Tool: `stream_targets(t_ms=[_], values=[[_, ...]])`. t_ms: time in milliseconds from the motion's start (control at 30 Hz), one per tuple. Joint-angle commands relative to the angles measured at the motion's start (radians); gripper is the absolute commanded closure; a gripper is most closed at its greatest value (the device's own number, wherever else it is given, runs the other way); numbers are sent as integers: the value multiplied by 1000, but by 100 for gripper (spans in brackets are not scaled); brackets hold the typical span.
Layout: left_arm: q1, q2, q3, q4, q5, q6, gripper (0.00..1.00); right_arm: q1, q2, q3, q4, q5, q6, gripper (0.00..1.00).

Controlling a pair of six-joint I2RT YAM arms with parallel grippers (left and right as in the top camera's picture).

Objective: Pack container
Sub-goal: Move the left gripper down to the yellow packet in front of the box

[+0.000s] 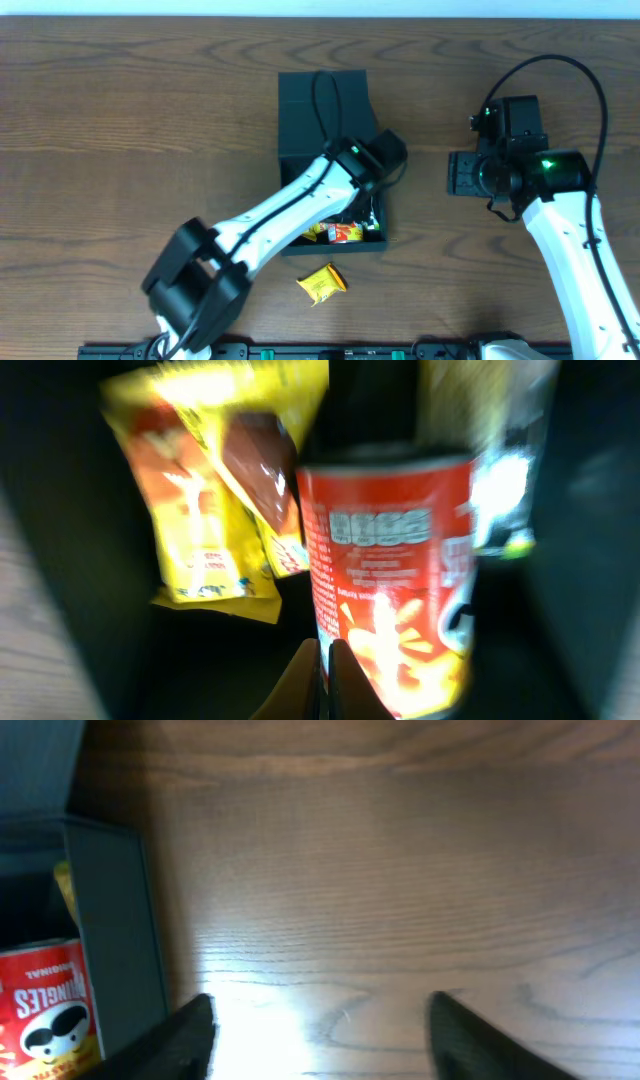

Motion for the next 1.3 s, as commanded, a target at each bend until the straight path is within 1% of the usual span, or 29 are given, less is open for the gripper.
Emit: stream_targets(t_ms=[0,33,67,100,133,167,200,233,267,300,333,367,400,467,567,600,733,867,967,1033,1100,1167,1267], values=[[6,-151,50,-11,-110,-7,94,2,-34,20,-35,-46,-2,38],[3,-213,48,10,-150,2,94,4,-53,20,-51,-80,-22,29],[3,-251,48,23,-171,37,94,4,-70,20,-62,-91,-35,26],[4,-330,48,14,-194,85,94,4,-108,20,-80,-92,-24,17],[4,-369,48,-18,-193,96,94,4,-134,20,-88,-95,-22,11],[4,-402,48,-70,-193,84,94,4,-163,20,-97,-101,-21,7],[0,-421,48,-123,-193,75,94,4,-187,20,-109,-109,-17,7],[-8,-432,48,-170,-193,90,94,4,-210,20,-125,-116,-15,7],[-18,-437,48,-207,-192,144,94,4,-228,20,-140,-117,-15,6],[-31,-438,48,-243,-183,244,94,4,-246,20,-157,-117,-15,5],[-50,-438,48,-285,-165,372,94,4,-266,20,-175,-113,-16,5],[-67,-438,48,-325,-153,447,90,4,-282,20,-190,-113,-19,5],[-80,-438,47,-352,-140,482,86,4,-297,20,-206,-113,-19,5],[-97,-438,45,-381,-93,548,85,4,-318,20,-237,-113,-19,5],[-101,-438,-10,-339,97,727,86,4,-328,20,-309,-113,-14,5],[-101,-438,-58,-312,132,761,87,4,-328,20,-331,-113,-7,6],[-101,-438,-227,-212,143,766,86,4,-354,21,-330,-166,-1,4],[-101,-438,-405,-85,179,768,82,4,-436,63,-295,-185,-20,1],[-101,-438,-455,-32,208,793,79,4,-477,90,-295,-184,-23,1],[-103,-438,-457,-15,250,860,79,4,-494,93,-295,-184,-23,1],[-103,-438,-469,6,249,914,79,4,-494,93,-295,-185,-23,1],[-103,-438,-494,44,249,975,76,4,-494,92,-295,-184,-23,1],[-103,-438,-530,84,244,1070,62,4,-494,92,-290,-184,-23,1]])
